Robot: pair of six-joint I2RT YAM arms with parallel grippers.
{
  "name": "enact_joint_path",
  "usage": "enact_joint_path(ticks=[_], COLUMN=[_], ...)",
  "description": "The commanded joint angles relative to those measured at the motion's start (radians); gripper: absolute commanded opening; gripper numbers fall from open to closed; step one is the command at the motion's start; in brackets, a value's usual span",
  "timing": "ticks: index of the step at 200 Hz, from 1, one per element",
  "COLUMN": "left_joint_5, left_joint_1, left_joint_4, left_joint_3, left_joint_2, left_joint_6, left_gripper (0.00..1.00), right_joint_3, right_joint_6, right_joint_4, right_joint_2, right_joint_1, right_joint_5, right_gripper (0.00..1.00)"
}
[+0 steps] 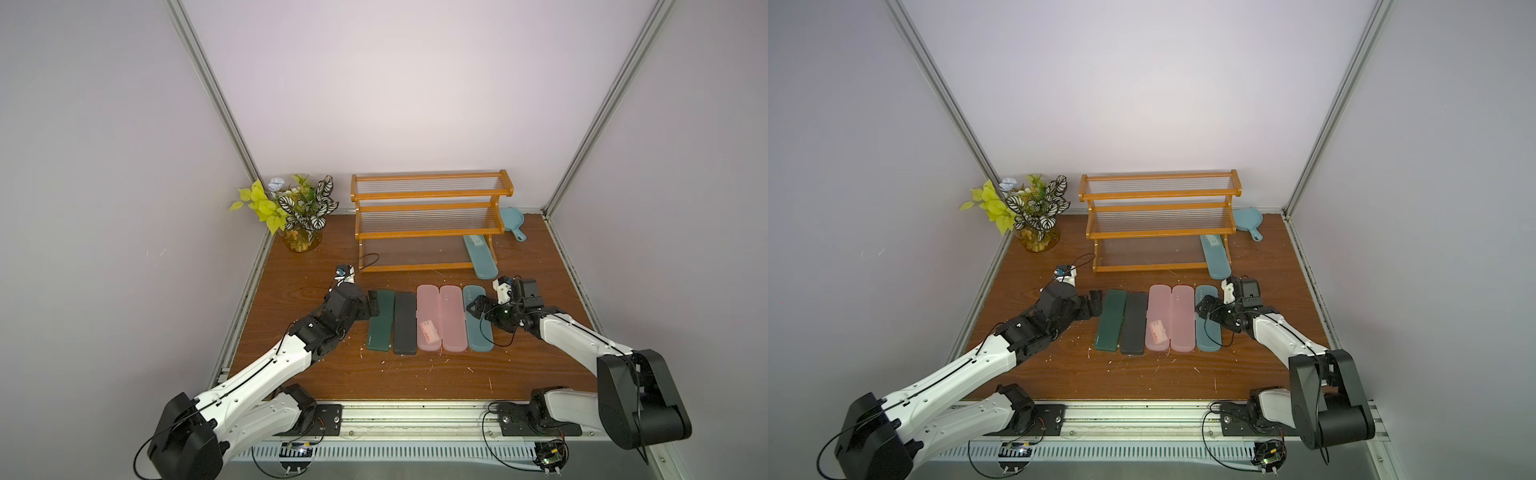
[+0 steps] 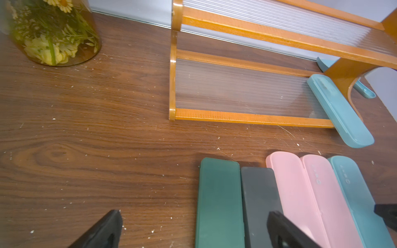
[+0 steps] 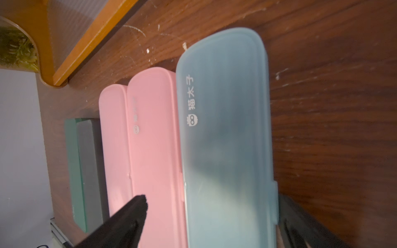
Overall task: Remove the pencil cases from the shelf
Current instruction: Move the pencil case to the center of the board.
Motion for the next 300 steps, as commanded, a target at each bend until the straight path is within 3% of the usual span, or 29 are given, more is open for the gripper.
enact_joint_path(ticks=[1,157,192,248,300], left_joint_5=[0.019,0.143,0.184,0.252,0.182], left_joint_1=[0.041,0.244,0.268,0.269,0.270], left_joint_4=[-0.040,-0.039,0.004,0.059,0.042], left_joint_3=[0.017,0.046,0.054,0.045,0.007], left_joint_2=[0.007,0.047,0.062,0.063,-0.032], left_joint_6=[0.012,0.104,0.155,0.213,0.159], left_gripper=[0.99,0.99,0.99,0.99,0.99], right_joint_3=[0.010,0.148,0.208,0.359,0.419], right_joint_6=[0.064,0.216,0.196,0.043,-0.187], right_joint_4=[0.058,0.120,0.037,-0.122,-0.130], right_joint_2=[0.010,0.180,0.168,0.161,0.184], right_joint_1=[0.048,0.282,0.288,0.234,0.014], right_joint_5=[-0.005,0.044,0.155,0.221,0.215], right_gripper=[0.99,0.99,0.99,0.99,0.99])
